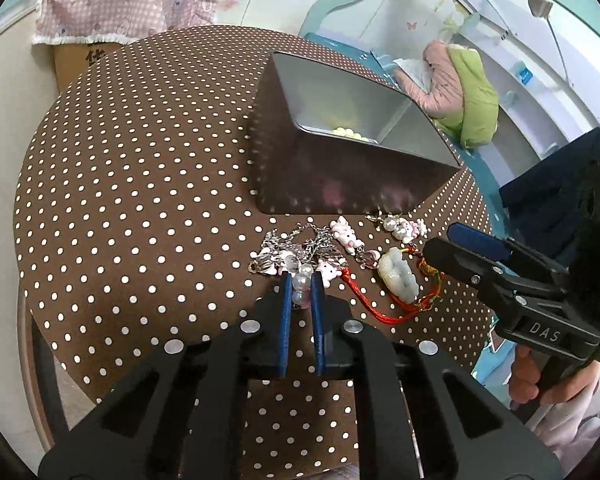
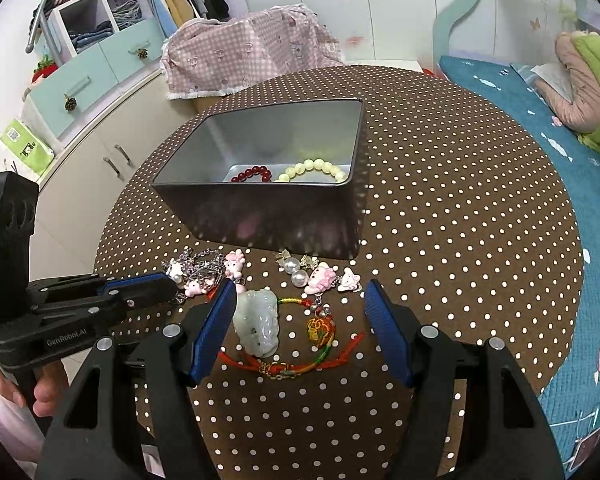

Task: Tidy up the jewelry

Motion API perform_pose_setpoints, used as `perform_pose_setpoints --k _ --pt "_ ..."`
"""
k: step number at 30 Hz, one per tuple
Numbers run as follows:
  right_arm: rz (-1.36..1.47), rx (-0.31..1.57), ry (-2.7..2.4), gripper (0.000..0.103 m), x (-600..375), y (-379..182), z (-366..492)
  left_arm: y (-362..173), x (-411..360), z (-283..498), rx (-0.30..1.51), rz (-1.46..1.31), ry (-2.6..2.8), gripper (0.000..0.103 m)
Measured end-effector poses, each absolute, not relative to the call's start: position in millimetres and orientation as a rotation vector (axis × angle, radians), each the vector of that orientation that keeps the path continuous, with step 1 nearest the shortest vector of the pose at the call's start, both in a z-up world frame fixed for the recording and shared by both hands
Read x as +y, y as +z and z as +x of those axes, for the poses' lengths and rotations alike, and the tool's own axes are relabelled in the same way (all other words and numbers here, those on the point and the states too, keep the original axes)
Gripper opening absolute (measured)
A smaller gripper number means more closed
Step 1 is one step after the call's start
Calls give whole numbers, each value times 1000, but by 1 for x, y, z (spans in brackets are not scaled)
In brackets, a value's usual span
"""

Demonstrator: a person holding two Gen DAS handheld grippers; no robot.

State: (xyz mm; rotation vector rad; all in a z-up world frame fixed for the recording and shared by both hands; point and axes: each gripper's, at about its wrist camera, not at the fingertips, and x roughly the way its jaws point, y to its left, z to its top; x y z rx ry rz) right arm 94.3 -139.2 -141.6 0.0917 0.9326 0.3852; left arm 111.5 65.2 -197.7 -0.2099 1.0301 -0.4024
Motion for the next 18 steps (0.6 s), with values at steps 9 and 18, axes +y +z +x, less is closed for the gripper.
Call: perform_pose_setpoints --k 9,18 --pt "86 915 408 63 -135 -138 89 -182 87 104 978 -252 -390 9" --pt "71 913 533 60 -110 -135 81 -147 107 95 880 -287 -388 9"
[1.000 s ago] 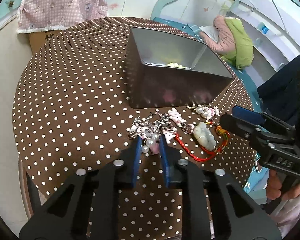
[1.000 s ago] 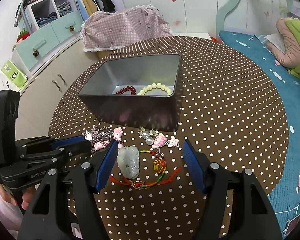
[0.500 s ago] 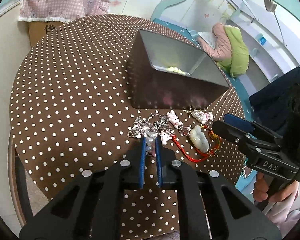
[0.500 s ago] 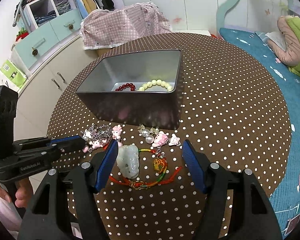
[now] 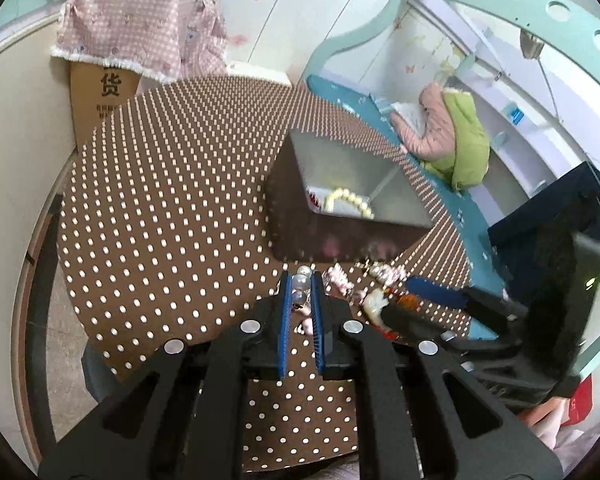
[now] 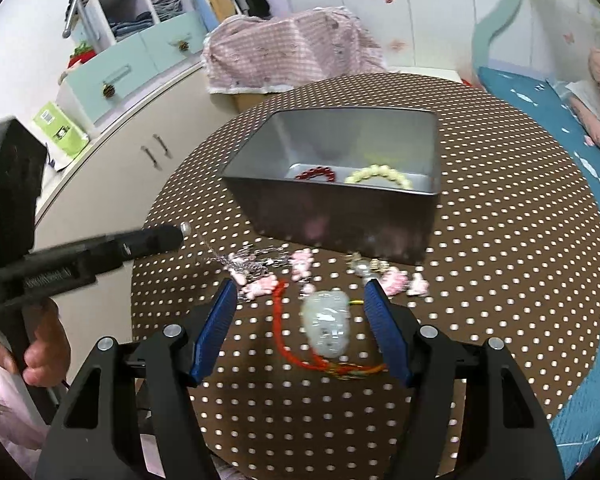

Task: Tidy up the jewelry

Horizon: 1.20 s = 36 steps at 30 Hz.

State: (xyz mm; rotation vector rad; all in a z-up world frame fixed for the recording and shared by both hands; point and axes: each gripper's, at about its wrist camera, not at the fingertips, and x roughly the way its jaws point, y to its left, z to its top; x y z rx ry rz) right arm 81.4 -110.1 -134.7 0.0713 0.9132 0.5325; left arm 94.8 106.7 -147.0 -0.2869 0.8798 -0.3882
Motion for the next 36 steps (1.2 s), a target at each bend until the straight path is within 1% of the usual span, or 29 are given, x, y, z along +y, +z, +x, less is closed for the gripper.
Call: perform_pose_setpoints --k 7,10,13,16,18,21,27,35,36 --pt "43 929 571 57 -91 -135 81 -118 115 85 789 -298 -397 9" --pt "38 934 582 54 -87 -137 81 -110 118 80 757 -297 -402 9" --pt "40 945 600 48 -80 -139 81 -106 119 77 746 -293 -403 9" --pt "45 949 619 40 -75 -141 83 -111 121 73 756 -291 -391 9" --pt "50 950 638 33 -71 -140 84 -118 122 73 777 -299 -386 9" --pt "48 959 651 28 -63 -142 90 -130 124 74 808 -296 -366 9" --pt "23 987 672 22 -48 -148 97 -149 128 73 850 -321 -360 9" --pt "-47 987 605 21 -38 -156 103 -156 130 71 855 -327 -364 9" --pt "-54 984 602 18 -38 -156 103 -157 130 72 857 -331 -366 9"
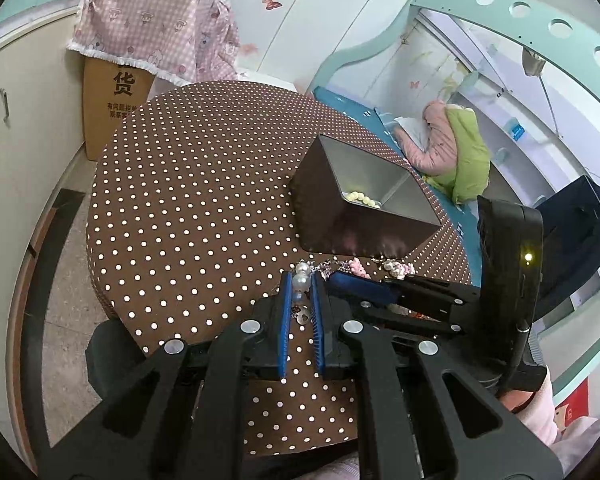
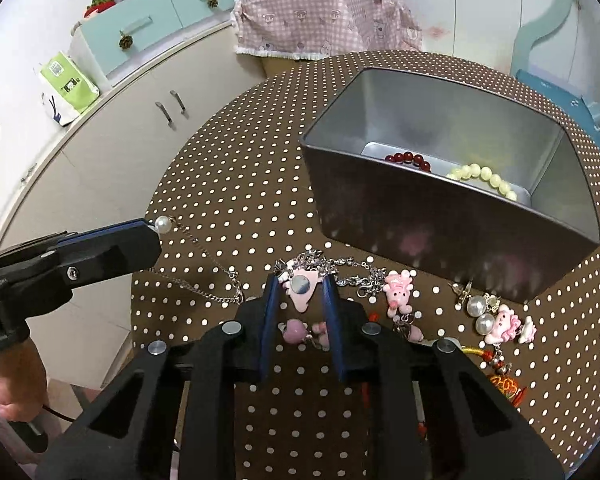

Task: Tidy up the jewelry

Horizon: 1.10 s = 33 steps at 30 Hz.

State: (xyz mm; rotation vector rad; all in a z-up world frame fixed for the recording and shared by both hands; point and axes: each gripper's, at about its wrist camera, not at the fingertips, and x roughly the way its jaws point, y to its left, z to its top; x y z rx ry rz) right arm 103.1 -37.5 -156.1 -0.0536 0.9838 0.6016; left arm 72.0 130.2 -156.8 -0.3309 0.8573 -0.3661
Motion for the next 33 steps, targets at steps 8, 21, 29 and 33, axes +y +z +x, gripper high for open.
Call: perform_pose_setpoints --k 8,21,29,33 --pt "-37 989 596 13 -42 -158 105 -159 129 75 856 -334 -384 9" --pt "79 929 602 13 -74 -127 96 -134 122 84 792 -321 -402 9" --pt "118 847 545 13 -103 -104 99 -98 104 95 712 -286 -448 9" --pt "120 815 525 13 -114 -94 103 -87 90 103 691 -269 -479 9"
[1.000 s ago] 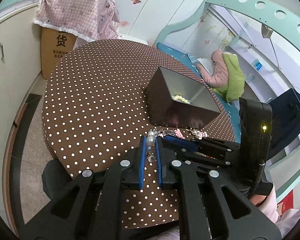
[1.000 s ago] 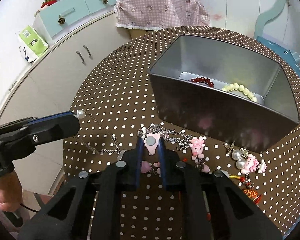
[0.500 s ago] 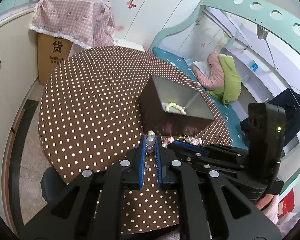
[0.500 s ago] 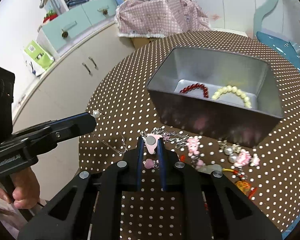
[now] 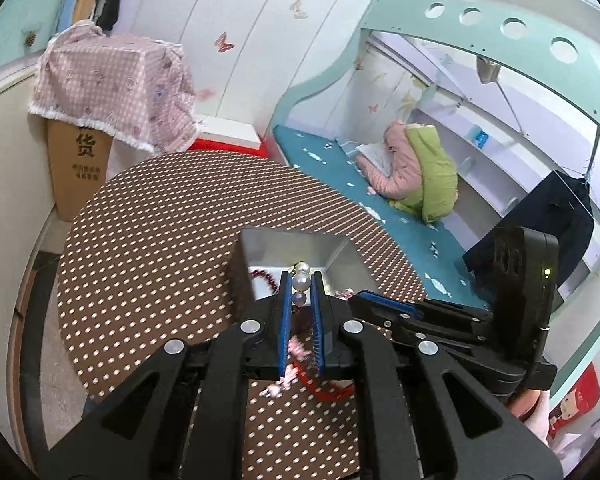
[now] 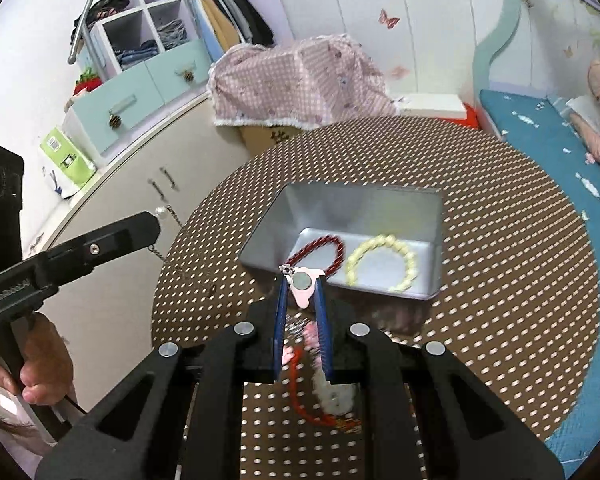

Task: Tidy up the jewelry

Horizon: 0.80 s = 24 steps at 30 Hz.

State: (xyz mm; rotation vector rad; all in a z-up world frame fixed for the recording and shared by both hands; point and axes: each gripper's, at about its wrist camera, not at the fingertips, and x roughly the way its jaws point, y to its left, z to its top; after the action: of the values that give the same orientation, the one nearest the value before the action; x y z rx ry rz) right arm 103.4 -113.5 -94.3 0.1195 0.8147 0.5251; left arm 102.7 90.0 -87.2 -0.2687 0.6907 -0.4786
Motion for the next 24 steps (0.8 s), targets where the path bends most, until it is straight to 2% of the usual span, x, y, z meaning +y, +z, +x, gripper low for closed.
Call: perform_pose_setpoints --k 24 --pt "171 763 448 13 -152 -88 139 -90 20 169 735 -137 -451 9"
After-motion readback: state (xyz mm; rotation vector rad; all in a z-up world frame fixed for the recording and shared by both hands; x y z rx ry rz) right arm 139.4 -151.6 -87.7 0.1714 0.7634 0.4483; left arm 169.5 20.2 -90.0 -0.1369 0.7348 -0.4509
